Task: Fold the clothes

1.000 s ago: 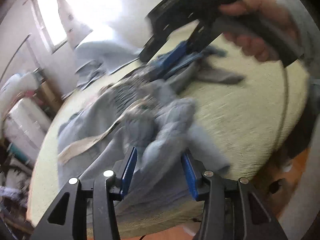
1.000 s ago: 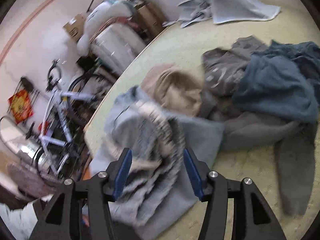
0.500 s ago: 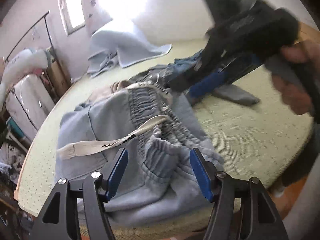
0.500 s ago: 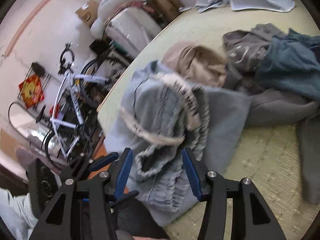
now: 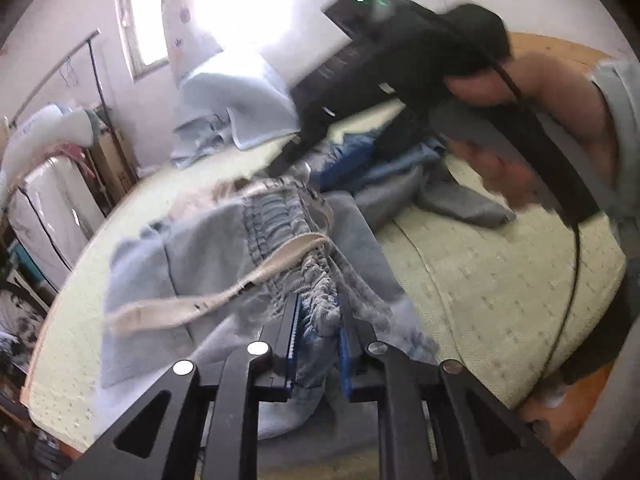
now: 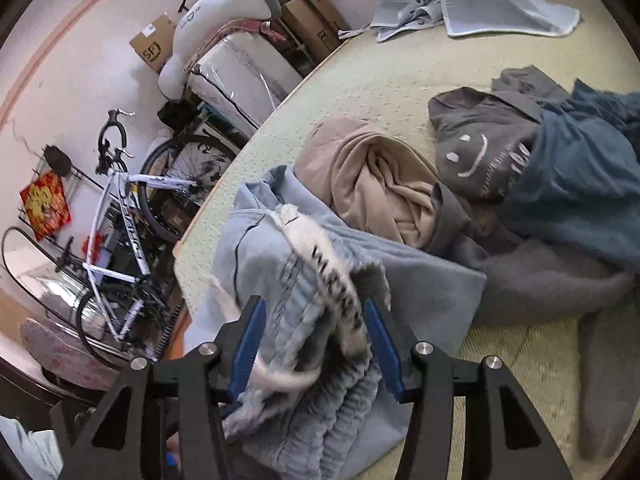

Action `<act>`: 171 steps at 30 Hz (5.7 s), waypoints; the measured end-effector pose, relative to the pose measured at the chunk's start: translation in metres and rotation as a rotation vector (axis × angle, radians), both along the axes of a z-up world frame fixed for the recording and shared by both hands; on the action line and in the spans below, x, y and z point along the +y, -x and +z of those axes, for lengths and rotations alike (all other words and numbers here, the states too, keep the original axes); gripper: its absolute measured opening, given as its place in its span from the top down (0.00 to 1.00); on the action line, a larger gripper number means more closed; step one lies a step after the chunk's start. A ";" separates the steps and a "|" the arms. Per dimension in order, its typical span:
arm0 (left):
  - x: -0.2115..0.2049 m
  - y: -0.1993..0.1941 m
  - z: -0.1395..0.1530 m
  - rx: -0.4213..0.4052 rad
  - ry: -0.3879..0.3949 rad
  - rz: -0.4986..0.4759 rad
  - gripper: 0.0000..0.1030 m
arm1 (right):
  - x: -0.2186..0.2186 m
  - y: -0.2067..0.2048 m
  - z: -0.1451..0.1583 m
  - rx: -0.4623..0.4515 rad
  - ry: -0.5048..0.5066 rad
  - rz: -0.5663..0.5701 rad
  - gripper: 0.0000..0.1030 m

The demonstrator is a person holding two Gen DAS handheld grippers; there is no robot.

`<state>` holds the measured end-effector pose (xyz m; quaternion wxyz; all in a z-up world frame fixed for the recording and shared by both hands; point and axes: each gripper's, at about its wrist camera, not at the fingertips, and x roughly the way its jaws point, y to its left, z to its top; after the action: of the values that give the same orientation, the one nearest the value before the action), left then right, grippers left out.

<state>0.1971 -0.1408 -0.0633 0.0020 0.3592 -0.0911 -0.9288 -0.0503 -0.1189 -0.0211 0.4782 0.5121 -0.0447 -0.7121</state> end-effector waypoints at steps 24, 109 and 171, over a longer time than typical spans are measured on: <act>-0.021 0.002 -0.005 -0.078 -0.267 -0.014 0.64 | -0.069 -0.050 0.014 0.493 -0.240 0.209 0.98; -0.136 0.048 -0.036 -0.171 -0.797 0.227 0.90 | 0.021 -0.008 -0.120 -0.249 0.116 -0.025 0.00; -0.290 -0.045 -0.045 -0.165 -0.769 0.399 0.86 | -0.030 -0.080 -0.053 0.188 -0.224 -0.068 0.58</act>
<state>0.2420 -0.4313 -0.1087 0.0405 0.4172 0.3325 -0.8449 0.0293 -0.1487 -0.0741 0.3955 0.4915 0.0627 -0.7733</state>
